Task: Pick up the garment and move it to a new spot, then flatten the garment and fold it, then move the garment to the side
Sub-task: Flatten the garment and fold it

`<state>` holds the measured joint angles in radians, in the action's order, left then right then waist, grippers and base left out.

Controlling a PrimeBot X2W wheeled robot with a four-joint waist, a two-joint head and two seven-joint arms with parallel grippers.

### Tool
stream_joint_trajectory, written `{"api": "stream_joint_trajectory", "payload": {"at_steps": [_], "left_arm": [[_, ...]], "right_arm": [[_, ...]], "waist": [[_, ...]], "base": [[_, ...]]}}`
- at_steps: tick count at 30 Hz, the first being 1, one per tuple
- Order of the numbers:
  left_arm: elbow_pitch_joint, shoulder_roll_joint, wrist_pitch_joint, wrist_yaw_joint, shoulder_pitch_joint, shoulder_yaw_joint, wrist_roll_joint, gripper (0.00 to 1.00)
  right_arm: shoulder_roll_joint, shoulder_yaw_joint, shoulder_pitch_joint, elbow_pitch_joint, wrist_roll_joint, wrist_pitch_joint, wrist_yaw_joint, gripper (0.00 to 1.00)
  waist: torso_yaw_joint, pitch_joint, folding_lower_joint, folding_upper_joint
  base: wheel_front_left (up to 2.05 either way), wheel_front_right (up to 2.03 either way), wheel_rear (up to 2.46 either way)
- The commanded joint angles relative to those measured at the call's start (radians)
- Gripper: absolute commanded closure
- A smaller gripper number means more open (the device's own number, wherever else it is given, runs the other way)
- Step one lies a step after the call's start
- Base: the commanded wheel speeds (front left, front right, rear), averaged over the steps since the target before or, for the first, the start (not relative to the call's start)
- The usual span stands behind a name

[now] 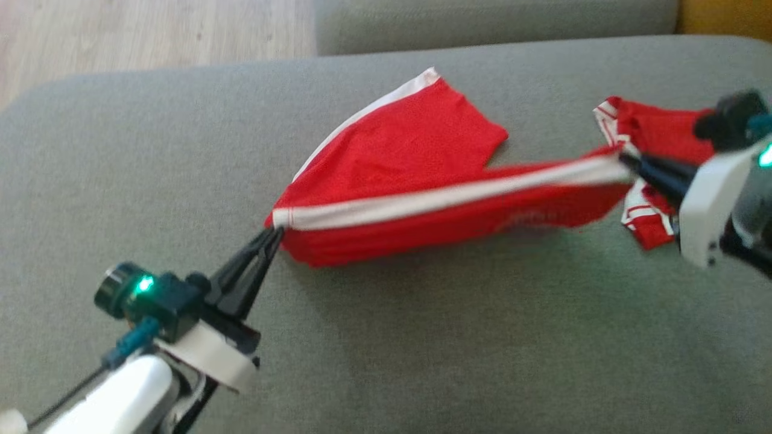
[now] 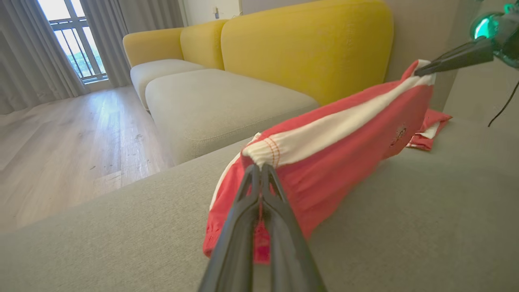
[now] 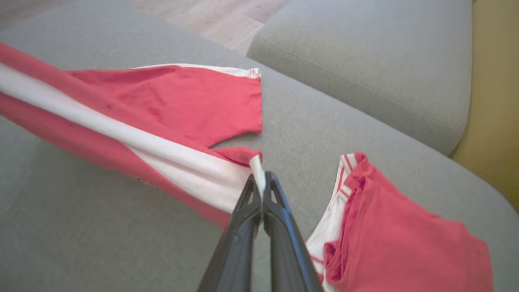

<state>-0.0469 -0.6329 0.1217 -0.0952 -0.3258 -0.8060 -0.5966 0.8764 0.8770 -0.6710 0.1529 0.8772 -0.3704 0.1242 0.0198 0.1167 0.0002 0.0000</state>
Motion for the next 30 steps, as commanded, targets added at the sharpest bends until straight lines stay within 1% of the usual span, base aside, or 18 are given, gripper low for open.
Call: {"api": "stream_joint_trajectory", "payload": {"at_steps": [1, 7, 15, 22, 30], "left_arm": [[-0.007, -0.034, -0.008, 0.005, -0.073, 0.06, 0.011, 1.0], [0.063, -0.008, -0.022, 0.046, -0.176, 0.065, 0.012, 1.0], [0.173, 0.047, -0.025, 0.101, -0.29, 0.048, 0.024, 1.0], [0.251, 0.096, -0.016, 0.13, -0.348, 0.03, 0.027, 1.0], [0.334, 0.157, 0.008, 0.165, -0.397, -0.001, 0.029, 1.0]], "right_arm": [[0.005, -0.03, -0.038, 0.002, -0.024, -0.007, 0.007, 1.0], [-0.066, -0.039, -0.156, 0.076, -0.074, -0.03, 0.007, 1.0], [-0.133, 0.025, -0.322, 0.183, -0.126, -0.022, 0.007, 1.0], [-0.169, 0.108, -0.459, 0.297, -0.151, 0.014, 0.007, 1.0], [-0.187, 0.213, -0.574, 0.41, -0.142, 0.036, 0.007, 1.0]], "waist": [[0.021, 0.038, -0.0002, 0.0], [0.066, 0.107, -0.0002, 0.0], [0.12, 0.188, -0.0002, 0.0], [0.186, 0.249, -0.0002, 0.0], [0.254, 0.308, -0.0002, 0.0]], "base": [[0.0, 0.0, 0.0], [0.0, 0.0, 0.0], [0.0, 0.0, 0.0], [0.0, 0.0, 0.0], [0.0, 0.0, 0.0]]}}
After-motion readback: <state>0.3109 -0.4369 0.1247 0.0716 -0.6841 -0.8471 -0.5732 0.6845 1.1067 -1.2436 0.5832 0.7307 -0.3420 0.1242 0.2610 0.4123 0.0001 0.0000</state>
